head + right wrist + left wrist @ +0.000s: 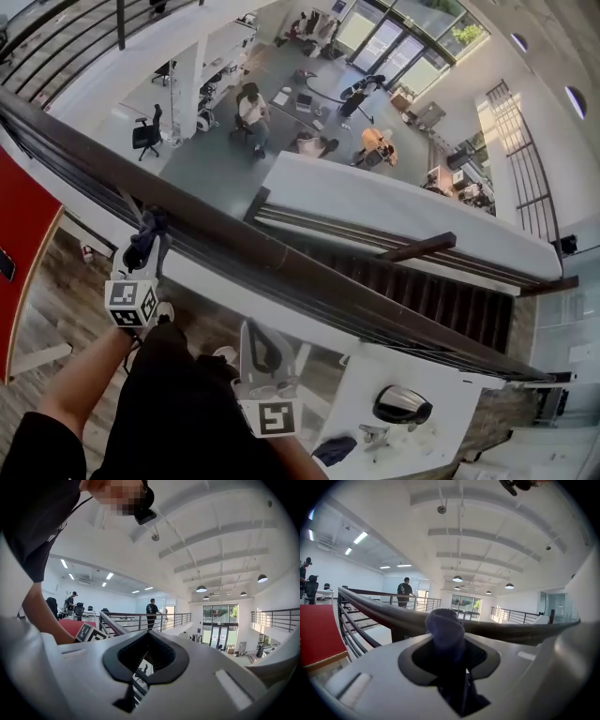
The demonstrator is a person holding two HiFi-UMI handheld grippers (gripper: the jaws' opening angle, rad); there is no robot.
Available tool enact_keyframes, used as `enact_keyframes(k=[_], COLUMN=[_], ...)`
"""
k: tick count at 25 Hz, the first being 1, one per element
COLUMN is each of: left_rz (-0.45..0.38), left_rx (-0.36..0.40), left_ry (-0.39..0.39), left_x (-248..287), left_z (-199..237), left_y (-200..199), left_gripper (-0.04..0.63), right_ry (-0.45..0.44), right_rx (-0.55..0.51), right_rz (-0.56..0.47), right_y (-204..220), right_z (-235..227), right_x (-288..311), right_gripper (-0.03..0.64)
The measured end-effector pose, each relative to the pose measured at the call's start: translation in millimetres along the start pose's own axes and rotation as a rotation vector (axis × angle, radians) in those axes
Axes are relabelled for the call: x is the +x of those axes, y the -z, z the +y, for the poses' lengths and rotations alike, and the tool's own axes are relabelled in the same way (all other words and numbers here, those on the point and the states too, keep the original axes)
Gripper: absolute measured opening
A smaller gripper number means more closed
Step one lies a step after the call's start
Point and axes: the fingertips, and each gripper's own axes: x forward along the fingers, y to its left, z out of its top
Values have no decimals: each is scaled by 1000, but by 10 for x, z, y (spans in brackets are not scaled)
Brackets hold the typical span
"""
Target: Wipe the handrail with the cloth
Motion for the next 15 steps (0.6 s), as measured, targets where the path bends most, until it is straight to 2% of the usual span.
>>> enact_keyframes(k=[6,15], left_rz=[58,106], left_rx=[10,17], left_ry=[-2,71], left_x=[153,488], left_z=[322,480], left_y=[225,482], left_gripper=[114,114], right_ry=[-14,42], right_rx=[-20,-12], right_rz=[50,94], right_y=[17,-20], right_z=[242,393], right_x=[235,507], right_gripper=[2,2])
